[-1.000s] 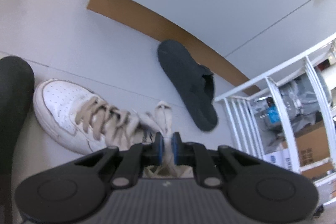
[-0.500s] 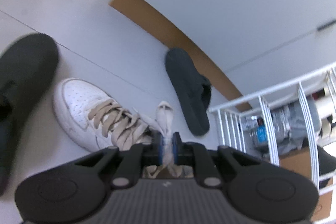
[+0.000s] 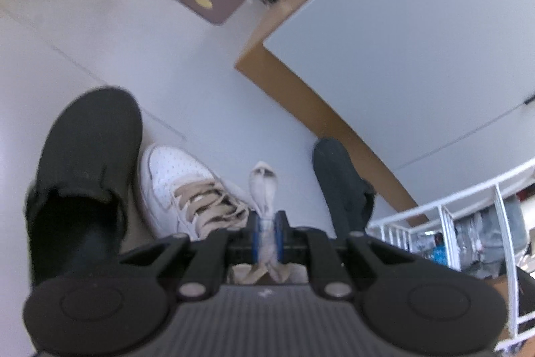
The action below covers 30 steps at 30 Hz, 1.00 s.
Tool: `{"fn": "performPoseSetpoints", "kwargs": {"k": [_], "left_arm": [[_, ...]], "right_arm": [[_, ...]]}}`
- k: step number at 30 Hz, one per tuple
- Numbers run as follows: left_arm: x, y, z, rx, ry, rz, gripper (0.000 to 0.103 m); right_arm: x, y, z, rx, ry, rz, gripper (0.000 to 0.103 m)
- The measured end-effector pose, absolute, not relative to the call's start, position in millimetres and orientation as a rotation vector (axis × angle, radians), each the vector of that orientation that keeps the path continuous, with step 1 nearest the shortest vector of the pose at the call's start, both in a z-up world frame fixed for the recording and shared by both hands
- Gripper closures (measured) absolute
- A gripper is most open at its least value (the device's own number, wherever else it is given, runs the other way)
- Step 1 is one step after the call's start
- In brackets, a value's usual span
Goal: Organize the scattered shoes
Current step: 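Lift the plain white sneaker by its laces with the left tool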
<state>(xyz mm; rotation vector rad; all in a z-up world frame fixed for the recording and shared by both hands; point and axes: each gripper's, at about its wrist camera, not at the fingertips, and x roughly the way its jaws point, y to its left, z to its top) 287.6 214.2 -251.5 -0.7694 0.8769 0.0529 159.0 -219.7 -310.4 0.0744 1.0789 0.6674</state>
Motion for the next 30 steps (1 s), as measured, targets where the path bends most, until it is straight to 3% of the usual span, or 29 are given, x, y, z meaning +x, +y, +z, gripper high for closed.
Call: {"fn": "performPoseSetpoints", "kwargs": {"k": [16, 30], "left_arm": [[241.6, 289.5, -244.3, -0.7, 0.911, 0.228, 0.094], [164.4, 281.7, -242.6, -0.663, 1.0, 0.176, 0.094]], "right_arm": [[154.7, -207.3, -301.0, 0.072, 1.069, 0.696, 0.014], [155.0, -186.3, -278.9, 0.088, 1.027, 0.742, 0.014]]}}
